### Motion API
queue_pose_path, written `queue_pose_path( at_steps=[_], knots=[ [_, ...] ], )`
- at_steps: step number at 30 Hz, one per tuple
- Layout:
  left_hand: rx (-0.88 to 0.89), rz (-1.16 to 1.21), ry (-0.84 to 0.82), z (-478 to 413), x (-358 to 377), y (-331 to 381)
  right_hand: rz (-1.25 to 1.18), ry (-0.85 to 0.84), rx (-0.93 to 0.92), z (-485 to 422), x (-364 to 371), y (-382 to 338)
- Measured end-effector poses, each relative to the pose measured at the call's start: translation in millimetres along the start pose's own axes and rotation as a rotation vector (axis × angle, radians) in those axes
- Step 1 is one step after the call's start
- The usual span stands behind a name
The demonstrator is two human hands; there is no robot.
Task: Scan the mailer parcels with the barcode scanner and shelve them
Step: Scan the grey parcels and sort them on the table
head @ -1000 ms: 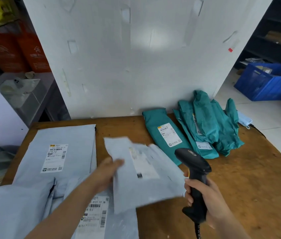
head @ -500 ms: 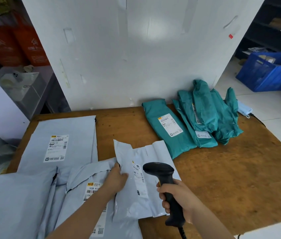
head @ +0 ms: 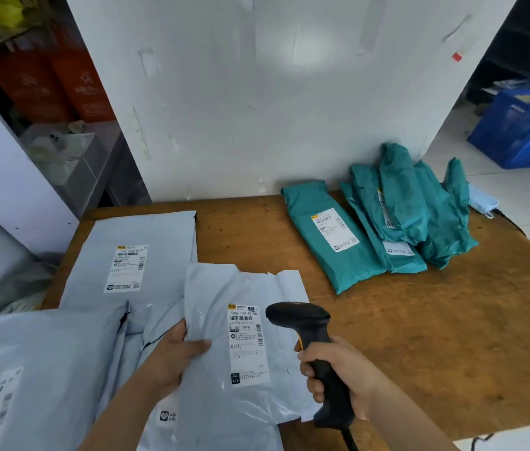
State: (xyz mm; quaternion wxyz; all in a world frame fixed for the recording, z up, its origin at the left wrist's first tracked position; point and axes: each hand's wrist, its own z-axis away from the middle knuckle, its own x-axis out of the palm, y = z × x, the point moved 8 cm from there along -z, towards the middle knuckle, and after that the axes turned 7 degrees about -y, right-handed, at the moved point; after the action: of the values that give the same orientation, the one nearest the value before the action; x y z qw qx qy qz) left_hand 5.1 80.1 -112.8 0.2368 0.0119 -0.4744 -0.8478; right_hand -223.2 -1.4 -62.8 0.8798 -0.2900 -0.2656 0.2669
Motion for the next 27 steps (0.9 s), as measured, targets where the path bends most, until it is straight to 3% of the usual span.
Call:
queue_pose_path(
  at_steps=[5,14,27],
  knots=[
    [0.048,-0.083,0.093,0,0,2,0.041,-0.045,0.046,-8,13,7],
    [0.061,0.033,0.011,0,2,-2,0.047,-0.026,0.076,-6,9,10],
    [0.057,0.051,0.019,2,3,-1,-0.009,-0.047,0.069,0,11,9]
  ],
)
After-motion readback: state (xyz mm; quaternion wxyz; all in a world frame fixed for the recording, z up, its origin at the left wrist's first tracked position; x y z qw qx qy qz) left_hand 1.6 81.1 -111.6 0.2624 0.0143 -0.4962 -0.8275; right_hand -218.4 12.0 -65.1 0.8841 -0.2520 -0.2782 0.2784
